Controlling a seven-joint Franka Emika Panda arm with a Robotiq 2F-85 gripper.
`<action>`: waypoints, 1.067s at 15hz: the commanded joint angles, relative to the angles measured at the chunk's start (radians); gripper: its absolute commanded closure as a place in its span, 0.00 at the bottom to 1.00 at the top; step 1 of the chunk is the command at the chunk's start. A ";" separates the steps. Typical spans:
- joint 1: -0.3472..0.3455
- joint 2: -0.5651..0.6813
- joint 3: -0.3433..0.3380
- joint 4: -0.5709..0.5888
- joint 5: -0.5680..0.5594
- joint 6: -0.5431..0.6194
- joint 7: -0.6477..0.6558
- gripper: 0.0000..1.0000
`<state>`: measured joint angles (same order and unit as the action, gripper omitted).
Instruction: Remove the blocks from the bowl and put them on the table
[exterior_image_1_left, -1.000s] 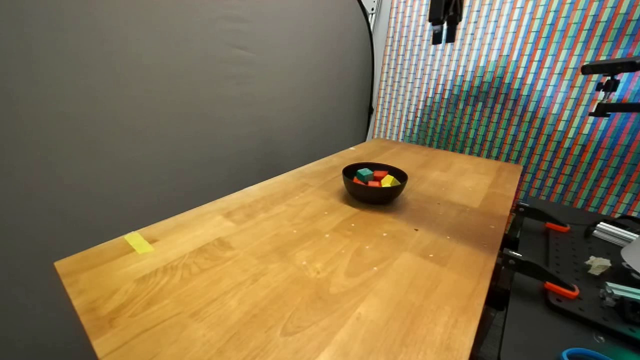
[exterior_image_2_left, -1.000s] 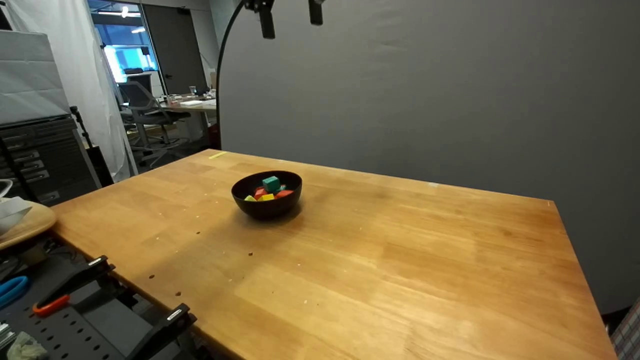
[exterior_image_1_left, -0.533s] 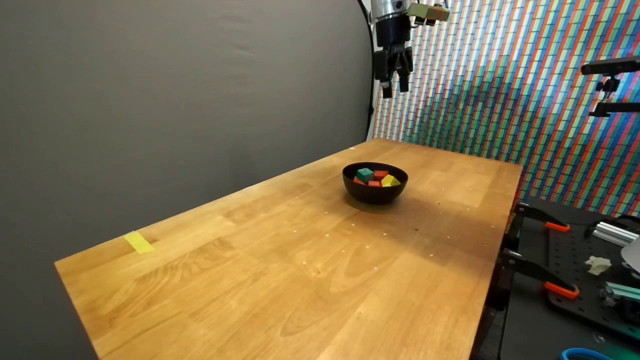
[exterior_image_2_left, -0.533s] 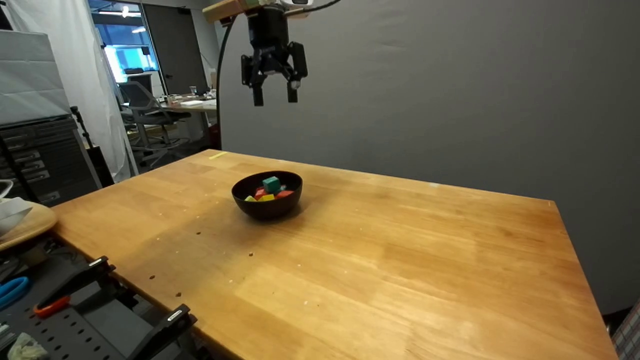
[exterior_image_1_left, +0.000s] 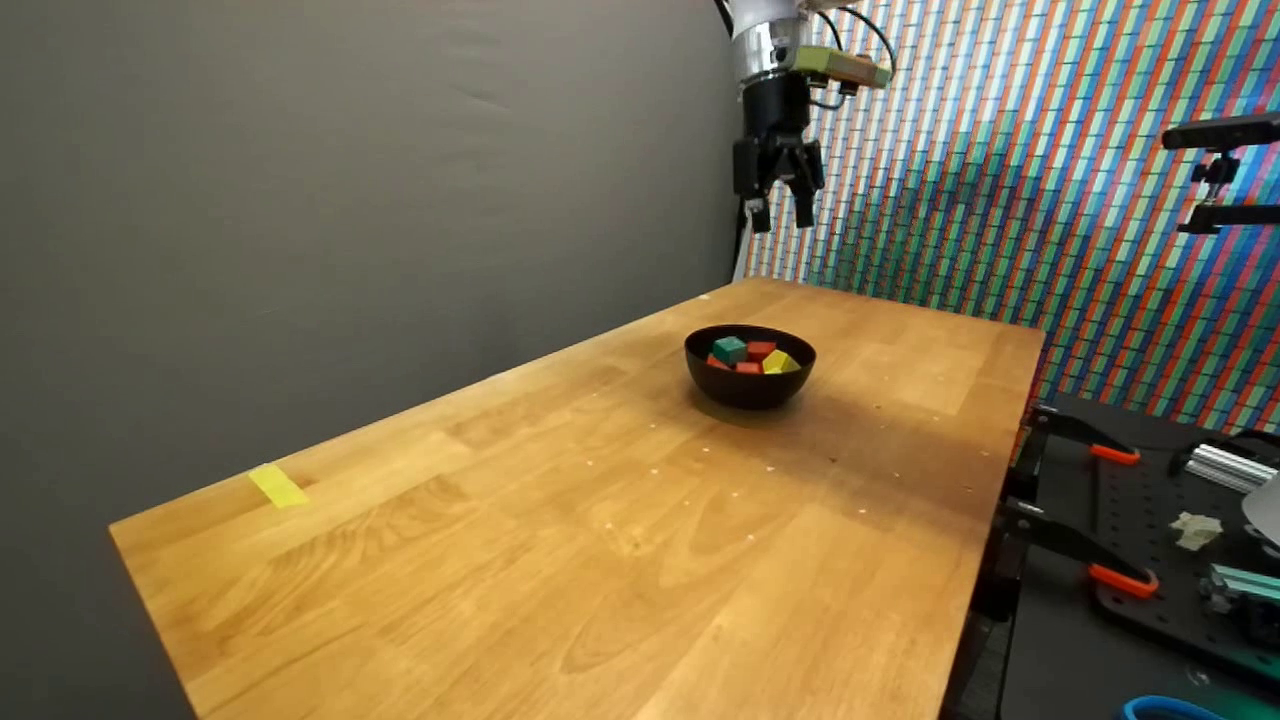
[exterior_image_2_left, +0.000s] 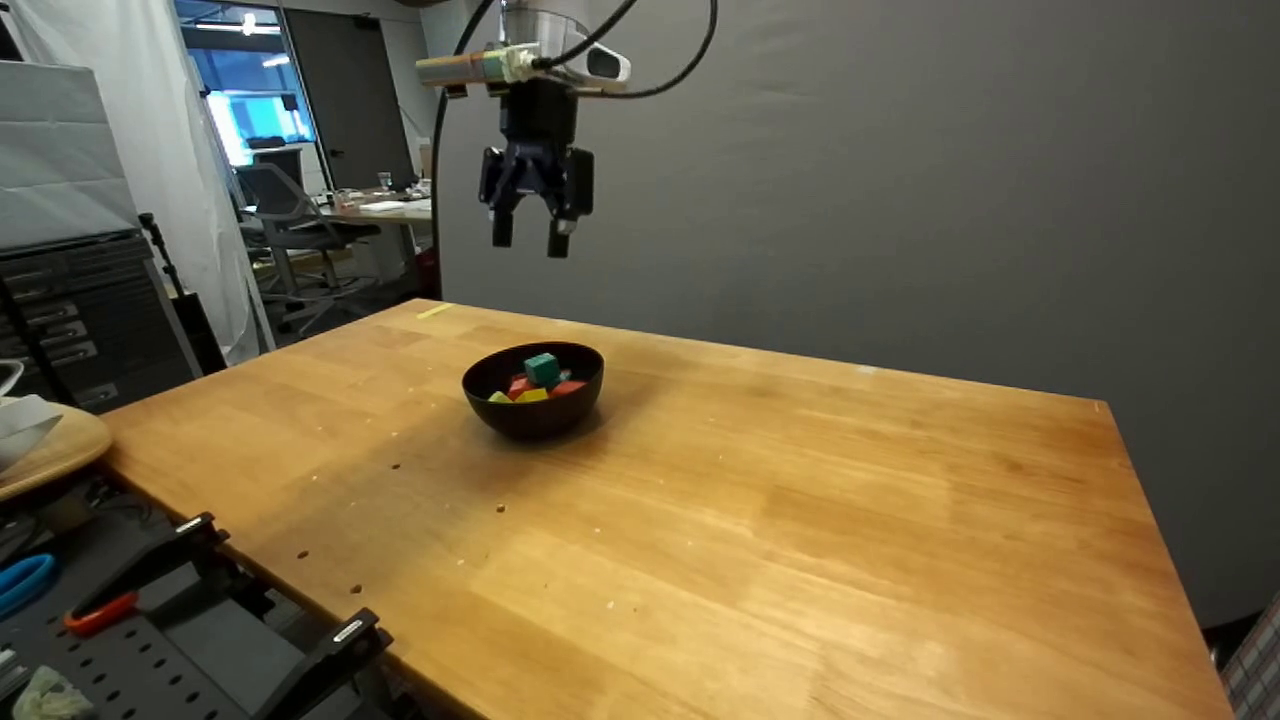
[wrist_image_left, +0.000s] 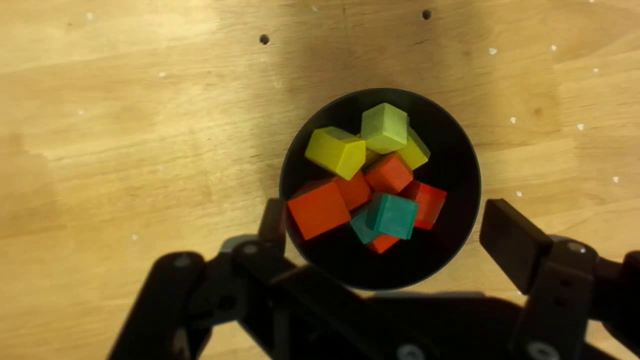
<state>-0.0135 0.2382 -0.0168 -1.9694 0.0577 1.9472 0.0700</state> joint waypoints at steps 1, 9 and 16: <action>-0.009 0.185 0.000 0.148 0.102 -0.061 0.088 0.00; 0.000 0.273 -0.003 0.160 0.089 0.033 0.092 0.00; 0.013 0.349 -0.006 0.170 0.071 0.249 0.130 0.00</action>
<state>-0.0099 0.5632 -0.0166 -1.8265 0.1316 2.1654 0.1905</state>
